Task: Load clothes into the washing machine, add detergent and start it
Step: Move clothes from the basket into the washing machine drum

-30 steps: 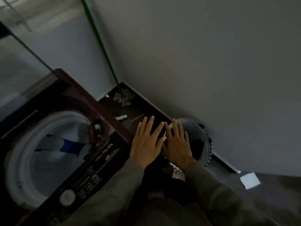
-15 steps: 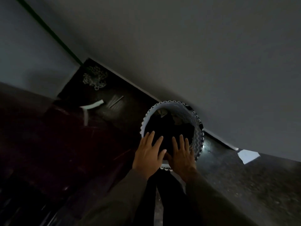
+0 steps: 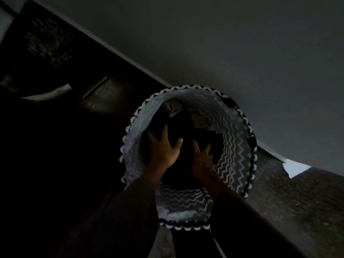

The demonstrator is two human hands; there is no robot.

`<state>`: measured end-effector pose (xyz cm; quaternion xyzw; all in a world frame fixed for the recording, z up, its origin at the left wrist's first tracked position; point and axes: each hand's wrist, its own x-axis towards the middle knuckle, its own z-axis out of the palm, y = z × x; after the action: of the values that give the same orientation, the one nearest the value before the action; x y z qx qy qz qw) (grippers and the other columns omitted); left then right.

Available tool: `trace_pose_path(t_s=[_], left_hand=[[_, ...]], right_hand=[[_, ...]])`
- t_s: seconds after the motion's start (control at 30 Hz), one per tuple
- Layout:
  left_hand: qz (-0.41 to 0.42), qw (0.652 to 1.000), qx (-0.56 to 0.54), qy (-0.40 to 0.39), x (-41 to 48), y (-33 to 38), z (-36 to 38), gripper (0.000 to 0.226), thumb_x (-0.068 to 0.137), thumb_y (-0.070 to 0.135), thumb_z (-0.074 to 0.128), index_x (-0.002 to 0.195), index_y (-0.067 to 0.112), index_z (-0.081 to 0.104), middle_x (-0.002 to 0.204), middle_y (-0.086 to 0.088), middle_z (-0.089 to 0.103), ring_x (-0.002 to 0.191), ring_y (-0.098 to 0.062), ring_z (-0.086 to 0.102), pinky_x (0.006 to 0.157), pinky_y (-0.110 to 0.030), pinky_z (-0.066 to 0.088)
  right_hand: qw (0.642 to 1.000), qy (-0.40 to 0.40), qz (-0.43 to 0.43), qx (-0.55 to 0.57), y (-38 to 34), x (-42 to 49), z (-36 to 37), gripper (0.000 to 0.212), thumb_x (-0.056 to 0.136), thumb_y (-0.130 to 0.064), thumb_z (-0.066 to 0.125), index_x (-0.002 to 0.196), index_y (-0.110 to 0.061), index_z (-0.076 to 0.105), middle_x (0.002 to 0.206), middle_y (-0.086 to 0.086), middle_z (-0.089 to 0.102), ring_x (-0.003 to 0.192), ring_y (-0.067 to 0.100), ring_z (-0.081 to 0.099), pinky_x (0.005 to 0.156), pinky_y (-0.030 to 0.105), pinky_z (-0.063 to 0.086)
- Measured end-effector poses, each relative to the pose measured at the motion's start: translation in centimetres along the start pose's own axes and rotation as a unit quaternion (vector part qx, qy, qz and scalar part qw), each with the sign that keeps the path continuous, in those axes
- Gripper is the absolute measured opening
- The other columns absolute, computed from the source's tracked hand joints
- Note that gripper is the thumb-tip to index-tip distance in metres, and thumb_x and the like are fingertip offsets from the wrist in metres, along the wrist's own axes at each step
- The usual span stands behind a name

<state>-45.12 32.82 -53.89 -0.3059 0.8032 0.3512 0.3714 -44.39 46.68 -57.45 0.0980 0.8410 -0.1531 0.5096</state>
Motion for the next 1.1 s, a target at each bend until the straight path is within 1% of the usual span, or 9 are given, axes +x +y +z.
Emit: trace_pose_path(t_s=[0.23,0.47,0.6,0.7,0.77,0.83,0.93,1.03,1.1], left_hand=[[-0.063,0.992,-0.092,0.052,1.8,-1.7,0.4,0.085,0.085,0.065,0.057,0.154,0.037,0.016,0.162,-0.017,0.005,0.147,-0.041,0.009,0.117,-0.053,0.016],[-0.063,0.968,-0.242,0.000,-0.4,-2.3,-1.7,0.078,0.085,0.067,0.056,0.149,0.028,0.037,0.155,-0.005,0.035,0.142,-0.030,0.034,0.115,-0.048,0.031],[-0.027,0.944,-0.329,0.016,-3.5,-1.3,-3.6,0.070,0.091,0.059,0.055,0.149,0.027,0.036,0.152,0.007,0.038,0.142,-0.017,0.033,0.107,-0.025,0.024],[-0.031,0.922,-0.385,0.031,-6.1,-0.7,-5.1,0.072,0.091,0.058,0.055,0.151,0.027,0.032,0.138,0.018,0.036,0.130,-0.002,0.031,0.104,-0.021,0.022],[-0.062,0.883,-0.466,-0.007,-7.3,-0.4,-5.9,0.088,0.074,0.074,0.063,0.147,0.030,0.041,0.143,0.018,0.043,0.129,-0.005,0.044,0.105,-0.029,0.040],[-0.091,0.817,-0.558,-0.113,-8.8,-0.1,-6.6,0.101,0.061,0.080,0.068,0.143,0.024,0.049,0.139,-0.004,0.058,0.121,-0.022,0.060,0.094,-0.041,0.054],[-0.077,0.736,-0.650,-0.174,-11.8,0.4,-7.6,0.109,0.069,0.075,0.064,0.150,0.008,0.035,0.144,-0.029,0.043,0.133,-0.041,0.045,0.116,-0.048,0.033],[-0.063,0.690,-0.695,-0.192,-14.8,0.3,-8.5,0.088,0.078,0.064,0.048,0.145,0.007,0.044,0.128,-0.023,0.062,0.116,-0.034,0.063,0.096,-0.042,0.052],[-0.050,0.672,-0.709,-0.206,-16.6,0.2,-8.9,0.086,0.073,0.063,0.061,0.139,0.009,0.050,0.123,-0.016,0.067,0.109,-0.029,0.067,0.088,-0.041,0.056]], right_hand=[[0.975,0.167,-0.112,0.090,0.2,1.1,1.6,0.050,0.086,-0.034,0.056,0.128,-0.008,0.049,0.122,0.022,0.058,0.107,0.043,0.058,0.087,0.045,0.051],[0.920,0.263,-0.151,0.247,0.2,-3.7,1.7,0.029,0.073,-0.019,0.060,0.101,-0.012,0.059,0.094,0.005,0.067,0.087,0.023,0.064,0.076,0.030,0.048],[0.896,0.274,-0.155,0.314,-2.0,-7.9,1.4,0.037,0.076,-0.004,0.069,0.099,-0.029,0.054,0.093,-0.016,0.063,0.087,-0.006,0.058,0.079,0.008,0.041],[0.864,0.274,-0.166,0.389,-3.6,-10.8,0.5,0.039,0.073,0.002,0.072,0.094,-0.027,0.057,0.087,-0.017,0.065,0.085,-0.005,0.061,0.079,0.016,0.049],[0.847,0.275,-0.174,0.420,-4.6,-12.8,-0.6,0.035,0.074,0.002,0.072,0.091,-0.025,0.059,0.086,-0.014,0.066,0.082,0.001,0.063,0.076,0.025,0.053],[0.828,0.273,-0.192,0.450,-5.4,-14.8,-1.8,0.030,0.073,0.004,0.069,0.089,-0.020,0.060,0.083,-0.009,0.066,0.081,0.010,0.064,0.073,0.031,0.054],[0.790,0.263,-0.227,0.505,-6.4,-18.1,-4.1,0.029,0.065,0.006,0.059,0.082,-0.017,0.060,0.081,-0.001,0.066,0.079,0.019,0.063,0.072,0.037,0.054],[0.757,0.195,-0.251,0.571,-6.9,-21.1,-6.2,0.030,0.054,0.007,0.054,0.077,-0.011,0.060,0.074,-0.001,0.063,0.073,0.012,0.059,0.065,0.028,0.051],[0.747,0.128,-0.256,0.600,-6.5,-22.7,-7.3,0.032,0.051,0.006,0.055,0.075,-0.015,0.062,0.074,0.000,0.062,0.074,0.015,0.059,0.063,0.029,0.051]])
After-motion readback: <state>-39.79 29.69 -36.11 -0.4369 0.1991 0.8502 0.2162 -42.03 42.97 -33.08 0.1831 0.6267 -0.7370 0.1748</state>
